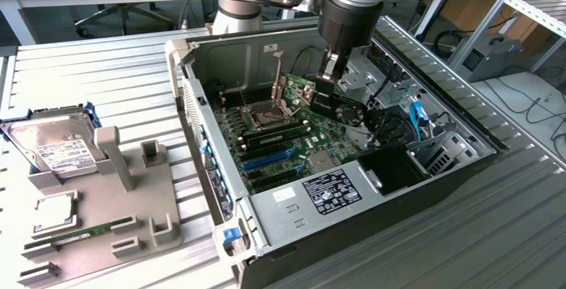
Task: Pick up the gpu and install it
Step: 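Insert the gpu into the slot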
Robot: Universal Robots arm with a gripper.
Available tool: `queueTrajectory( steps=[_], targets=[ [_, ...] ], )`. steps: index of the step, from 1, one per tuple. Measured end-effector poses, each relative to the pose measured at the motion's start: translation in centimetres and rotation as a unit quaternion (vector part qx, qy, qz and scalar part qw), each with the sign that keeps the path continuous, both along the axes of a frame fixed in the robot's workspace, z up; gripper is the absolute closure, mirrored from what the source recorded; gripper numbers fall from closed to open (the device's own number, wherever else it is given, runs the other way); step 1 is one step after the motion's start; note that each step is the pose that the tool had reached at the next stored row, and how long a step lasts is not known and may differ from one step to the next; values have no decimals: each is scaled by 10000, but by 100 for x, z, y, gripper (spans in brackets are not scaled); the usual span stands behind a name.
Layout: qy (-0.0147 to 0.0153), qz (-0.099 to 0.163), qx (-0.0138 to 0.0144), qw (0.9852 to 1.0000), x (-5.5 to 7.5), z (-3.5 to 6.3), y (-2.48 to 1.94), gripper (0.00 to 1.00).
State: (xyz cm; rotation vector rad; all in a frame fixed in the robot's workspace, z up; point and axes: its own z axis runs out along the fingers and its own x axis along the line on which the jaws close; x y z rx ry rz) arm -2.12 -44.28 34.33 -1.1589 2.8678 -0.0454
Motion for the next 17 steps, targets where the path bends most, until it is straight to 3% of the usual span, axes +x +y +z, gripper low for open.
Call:
queueTrajectory(
  steps=[17],
  targets=[
    [0, 593, -2, 9982, 0, 0, 0, 74]
  ],
)
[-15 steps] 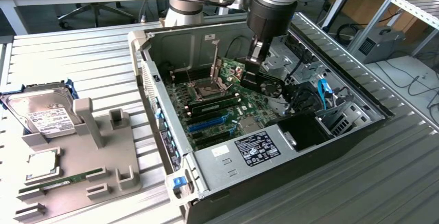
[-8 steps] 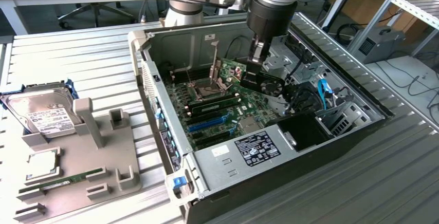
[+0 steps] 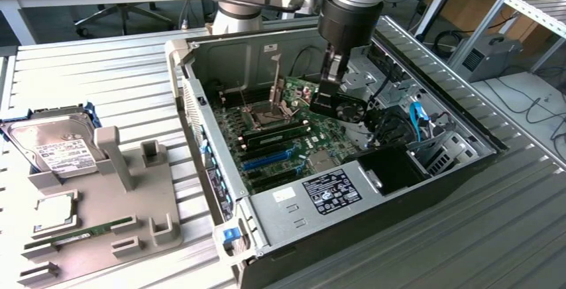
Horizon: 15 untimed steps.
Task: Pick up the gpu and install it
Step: 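Insert the gpu into the slot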
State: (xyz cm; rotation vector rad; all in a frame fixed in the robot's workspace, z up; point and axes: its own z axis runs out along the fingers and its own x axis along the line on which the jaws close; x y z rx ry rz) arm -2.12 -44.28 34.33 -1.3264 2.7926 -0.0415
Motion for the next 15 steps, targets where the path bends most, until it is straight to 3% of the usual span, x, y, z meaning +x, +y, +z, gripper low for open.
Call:
queueTrajectory(
  steps=[11, 15],
  targets=[
    [0, 412, -1, 9992, 0, 0, 0, 74],
    [0, 617, -2, 9981, 0, 0, 0, 74]
  ],
)
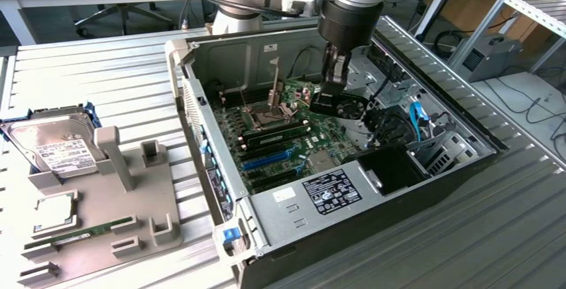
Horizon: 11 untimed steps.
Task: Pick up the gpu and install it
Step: 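Insert the gpu into the slot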
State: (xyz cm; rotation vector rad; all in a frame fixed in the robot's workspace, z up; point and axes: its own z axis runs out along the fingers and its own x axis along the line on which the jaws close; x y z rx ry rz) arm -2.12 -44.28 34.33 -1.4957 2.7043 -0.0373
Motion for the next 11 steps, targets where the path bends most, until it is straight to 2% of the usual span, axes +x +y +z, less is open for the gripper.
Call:
queueTrajectory(
  steps=[11],
  targets=[
    [0, 434, -1, 9991, 0, 0, 0, 74]
  ],
)
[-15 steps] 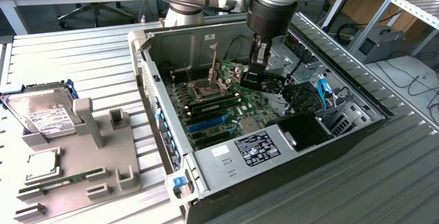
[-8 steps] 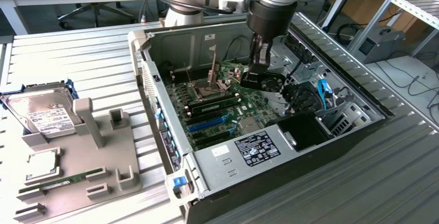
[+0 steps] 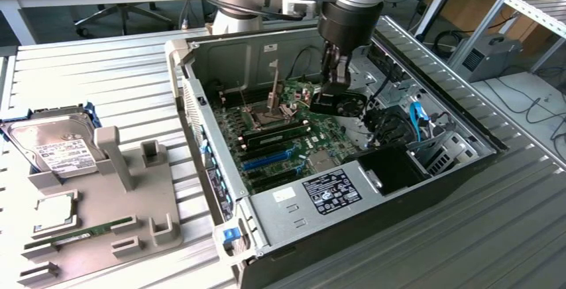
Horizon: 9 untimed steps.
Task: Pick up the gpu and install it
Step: 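Insert the gpu into the slot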
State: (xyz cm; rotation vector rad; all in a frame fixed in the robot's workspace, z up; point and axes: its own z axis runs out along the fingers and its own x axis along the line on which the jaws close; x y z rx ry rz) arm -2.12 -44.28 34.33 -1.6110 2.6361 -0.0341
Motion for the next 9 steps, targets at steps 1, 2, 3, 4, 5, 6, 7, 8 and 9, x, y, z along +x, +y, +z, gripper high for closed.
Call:
queueTrajectory(
  steps=[1, 2, 3, 4, 5, 6, 7, 8, 9],
  targets=[
    [0, 36, 0, 10000, 0, 0, 0, 74],
    [0, 66, 0, 10000, 0, 0, 0, 74],
    [0, 101, 0, 9999, 0, 0, 0, 74],
    [0, 131, 0, 9999, 0, 0, 0, 74],
    [0, 163, 0, 9999, 0, 0, 0, 74],
    [0, 196, 0, 9998, 0, 0, 0, 74],
    [0, 231, 0, 9997, 0, 0, 0, 74],
    [0, 264, 0, 9997, 0, -1, 0, 74],
    [0, 298, -1, 9996, 0, -1, 0, 74]
  ],
)
